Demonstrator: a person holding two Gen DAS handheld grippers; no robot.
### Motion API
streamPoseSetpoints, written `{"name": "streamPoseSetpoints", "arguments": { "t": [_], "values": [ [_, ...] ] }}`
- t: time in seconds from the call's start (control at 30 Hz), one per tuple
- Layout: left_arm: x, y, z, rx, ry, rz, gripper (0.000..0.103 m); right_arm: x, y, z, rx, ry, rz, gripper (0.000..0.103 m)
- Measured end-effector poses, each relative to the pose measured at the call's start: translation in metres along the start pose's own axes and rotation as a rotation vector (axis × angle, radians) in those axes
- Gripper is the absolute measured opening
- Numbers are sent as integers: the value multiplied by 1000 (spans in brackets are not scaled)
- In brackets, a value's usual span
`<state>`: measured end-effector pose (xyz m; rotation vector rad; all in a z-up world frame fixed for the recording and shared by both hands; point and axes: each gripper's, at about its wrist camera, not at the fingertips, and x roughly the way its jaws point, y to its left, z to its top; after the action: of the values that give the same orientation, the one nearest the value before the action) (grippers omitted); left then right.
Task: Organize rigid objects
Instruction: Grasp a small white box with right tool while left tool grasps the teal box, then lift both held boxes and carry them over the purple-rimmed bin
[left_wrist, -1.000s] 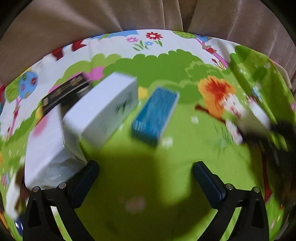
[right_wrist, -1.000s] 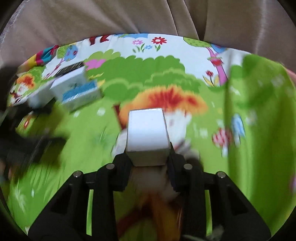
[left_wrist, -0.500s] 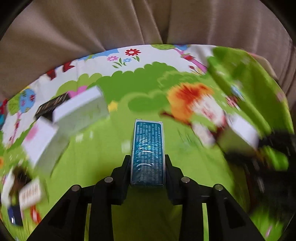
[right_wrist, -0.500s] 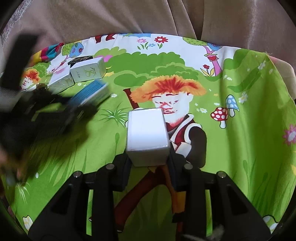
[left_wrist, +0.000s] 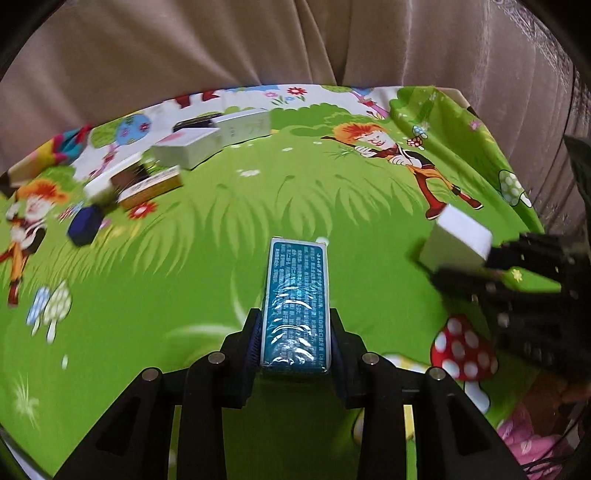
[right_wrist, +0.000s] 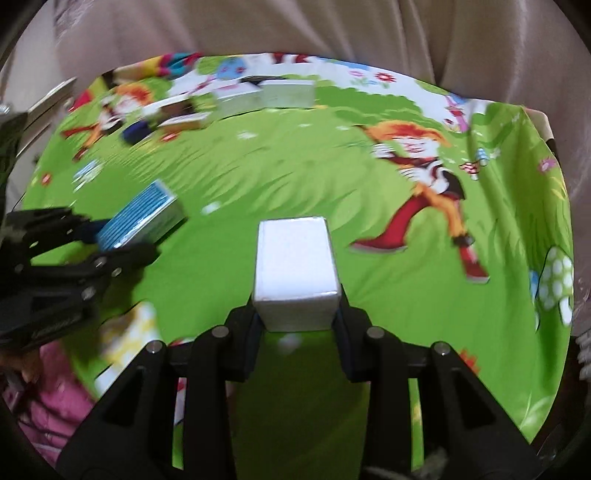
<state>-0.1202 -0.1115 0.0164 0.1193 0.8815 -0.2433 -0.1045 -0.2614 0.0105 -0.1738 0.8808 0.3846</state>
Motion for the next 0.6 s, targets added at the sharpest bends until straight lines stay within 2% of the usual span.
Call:
{"name": "streamPoseSetpoints", "arguments": {
  "t": [0.1, 0.17, 0.23, 0.33, 0.43, 0.47, 0.5, 0.57, 0.6],
  "values": [
    [-9, 5, -1, -37, -4, 1, 35, -4, 16, -3, -26, 3, 0, 39],
    [-27, 6, 3, -54, -69, 21, 35, -15, 20, 4, -6, -51, -5, 39],
    [-63, 5, 13, -48, -218, 55, 35, -42, 22, 11, 12, -179, -3, 39],
    [-115, 4, 23, -63, -426, 80, 35, -105, 31, 21, 24, -474, -75, 39],
    [-168, -2, 23, -52, -656, 122, 35, -168, 45, 14, 14, -780, -155, 39],
    [-187, -7, 20, -35, -737, 143, 35, -183, 50, 10, 1, -850, -173, 39],
    [-197, -11, 18, -25, -782, 152, 35, -195, 55, 7, -16, -899, -194, 39],
    [-222, -18, 14, -11, -880, 157, 35, -210, 62, 4, -49, -954, -221, 39],
    [-230, -20, 15, -7, -902, 153, 35, -219, 68, 3, -73, -986, -237, 39]
  ]
}}
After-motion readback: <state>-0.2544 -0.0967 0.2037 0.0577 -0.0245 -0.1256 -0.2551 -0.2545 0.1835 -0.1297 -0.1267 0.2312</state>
